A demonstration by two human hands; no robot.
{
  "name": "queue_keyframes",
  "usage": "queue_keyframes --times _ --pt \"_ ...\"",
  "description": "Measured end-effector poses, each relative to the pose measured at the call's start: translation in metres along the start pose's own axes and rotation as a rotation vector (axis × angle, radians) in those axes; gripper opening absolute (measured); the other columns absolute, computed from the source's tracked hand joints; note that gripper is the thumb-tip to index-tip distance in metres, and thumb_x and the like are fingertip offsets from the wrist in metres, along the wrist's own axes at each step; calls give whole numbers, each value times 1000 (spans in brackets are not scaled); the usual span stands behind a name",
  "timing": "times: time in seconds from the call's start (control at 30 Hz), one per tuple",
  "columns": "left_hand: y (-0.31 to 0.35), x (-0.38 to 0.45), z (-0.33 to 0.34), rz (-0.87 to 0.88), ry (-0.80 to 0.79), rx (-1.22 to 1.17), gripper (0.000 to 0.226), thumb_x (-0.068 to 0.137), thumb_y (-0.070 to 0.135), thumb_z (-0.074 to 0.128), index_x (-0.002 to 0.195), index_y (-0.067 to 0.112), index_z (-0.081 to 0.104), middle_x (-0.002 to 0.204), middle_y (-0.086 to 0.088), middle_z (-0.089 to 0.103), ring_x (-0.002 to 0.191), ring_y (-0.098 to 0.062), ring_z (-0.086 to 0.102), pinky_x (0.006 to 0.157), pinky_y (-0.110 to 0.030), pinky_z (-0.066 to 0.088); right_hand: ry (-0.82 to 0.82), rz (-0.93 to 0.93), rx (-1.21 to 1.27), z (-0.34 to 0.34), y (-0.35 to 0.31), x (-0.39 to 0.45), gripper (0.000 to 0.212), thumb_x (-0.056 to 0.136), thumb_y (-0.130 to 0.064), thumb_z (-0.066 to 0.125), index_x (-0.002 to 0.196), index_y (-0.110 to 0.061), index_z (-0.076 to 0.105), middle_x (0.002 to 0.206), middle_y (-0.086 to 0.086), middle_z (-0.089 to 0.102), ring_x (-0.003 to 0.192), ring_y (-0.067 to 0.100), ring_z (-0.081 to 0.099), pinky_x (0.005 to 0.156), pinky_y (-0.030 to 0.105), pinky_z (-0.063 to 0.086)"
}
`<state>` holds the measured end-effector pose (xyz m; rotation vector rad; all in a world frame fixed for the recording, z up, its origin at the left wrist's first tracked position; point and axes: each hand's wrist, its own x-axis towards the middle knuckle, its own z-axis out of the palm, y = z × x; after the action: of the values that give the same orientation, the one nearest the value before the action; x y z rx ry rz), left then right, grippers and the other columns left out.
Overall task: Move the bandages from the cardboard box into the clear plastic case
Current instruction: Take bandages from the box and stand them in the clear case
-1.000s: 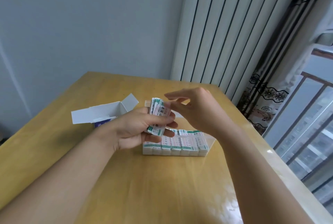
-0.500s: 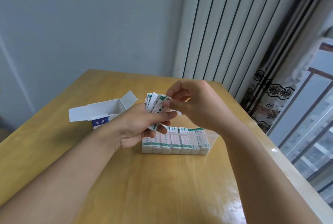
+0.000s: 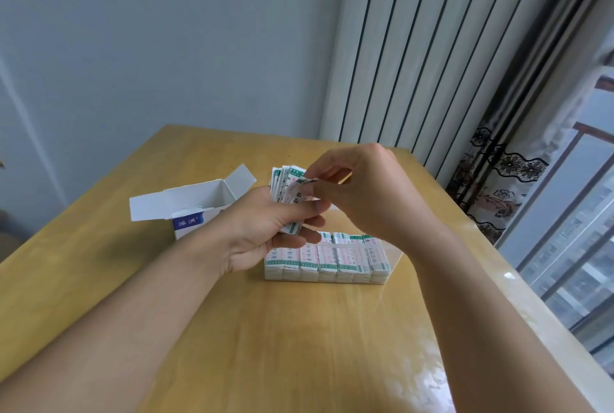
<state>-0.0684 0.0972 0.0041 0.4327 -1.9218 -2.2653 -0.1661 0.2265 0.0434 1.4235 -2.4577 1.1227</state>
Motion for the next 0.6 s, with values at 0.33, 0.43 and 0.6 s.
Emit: queue_keyframes --times 0.33,0.43,0.6 --pt "1 -2 3 28 -25 103 44 68 29 80 107 12 70 67 2 70 56 -12 67 40 -16 42 -94 -7 29 -6 3 0 10 88 -24 78 96 -29 80 79 -9 74 69 5 67 60 24 53" --pt "1 -2 2 36 -27 110 40 68 29 79 103 12 69 65 2 69 55 -11 65 40 -16 42 -125 -9 23 -10 2 -2 21 87 -24 78 107 -30 77 85 -12 75 73 1 68 66 24 57" --pt "0 -1 2 37 -32 95 21 80 18 78 99 14 71 65 2 69 55 -11 67 42 -15 45 -125 4 78 -12 1 -2 13 86 -22 80 99 -24 78 82 -6 76 74 11 72 74 41 60"
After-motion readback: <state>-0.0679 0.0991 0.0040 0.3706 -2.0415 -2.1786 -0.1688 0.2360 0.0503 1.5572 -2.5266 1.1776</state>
